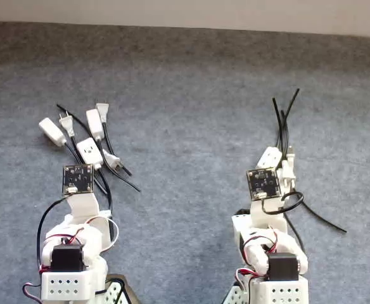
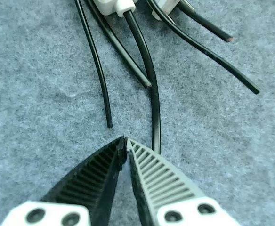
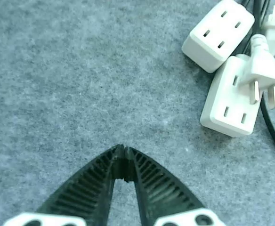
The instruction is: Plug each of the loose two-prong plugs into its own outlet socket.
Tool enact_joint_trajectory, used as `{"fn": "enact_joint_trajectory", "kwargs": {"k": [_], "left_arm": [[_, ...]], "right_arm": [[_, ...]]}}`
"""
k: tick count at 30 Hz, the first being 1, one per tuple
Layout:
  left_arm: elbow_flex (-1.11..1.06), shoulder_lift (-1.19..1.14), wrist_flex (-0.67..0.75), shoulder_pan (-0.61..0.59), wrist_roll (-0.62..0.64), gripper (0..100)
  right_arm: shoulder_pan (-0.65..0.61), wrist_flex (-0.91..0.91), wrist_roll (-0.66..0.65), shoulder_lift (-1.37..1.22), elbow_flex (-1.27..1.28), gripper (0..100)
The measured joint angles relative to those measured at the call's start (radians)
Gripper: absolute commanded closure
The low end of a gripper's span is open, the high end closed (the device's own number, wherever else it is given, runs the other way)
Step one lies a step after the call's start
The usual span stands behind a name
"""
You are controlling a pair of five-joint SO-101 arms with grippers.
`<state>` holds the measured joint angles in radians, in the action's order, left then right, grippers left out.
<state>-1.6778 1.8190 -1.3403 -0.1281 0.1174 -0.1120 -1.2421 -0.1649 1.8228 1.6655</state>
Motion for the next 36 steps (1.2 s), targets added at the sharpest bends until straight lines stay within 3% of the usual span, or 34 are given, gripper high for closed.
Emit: {"fn": "enact_joint_trajectory", "kwargs": {"k": [16, 20, 24, 29, 36], "left_arm": [[0.000, 0.000, 0.000, 0.002, 0.000, 99], [0.000, 0.000, 0.000, 0.087, 0.000, 99], [0.021, 0.000, 0.000, 0.091, 0.000, 99], [0.169, 0.000, 0.066, -0.074, 0.000, 99], [0.433, 0.005, 0.354, -0.505, -0.058, 99]], "right_arm": [[0.000, 0.000, 0.000, 0.000, 0.000, 99.2], [0.000, 0.000, 0.000, 0.000, 0.000, 99.2], [0.000, 0.000, 0.000, 0.000, 0.000, 99.2], [0.000, 0.000, 0.000, 0.000, 0.000, 99.2], [0.000, 0.000, 0.000, 0.000, 0.000, 99.2]]}}
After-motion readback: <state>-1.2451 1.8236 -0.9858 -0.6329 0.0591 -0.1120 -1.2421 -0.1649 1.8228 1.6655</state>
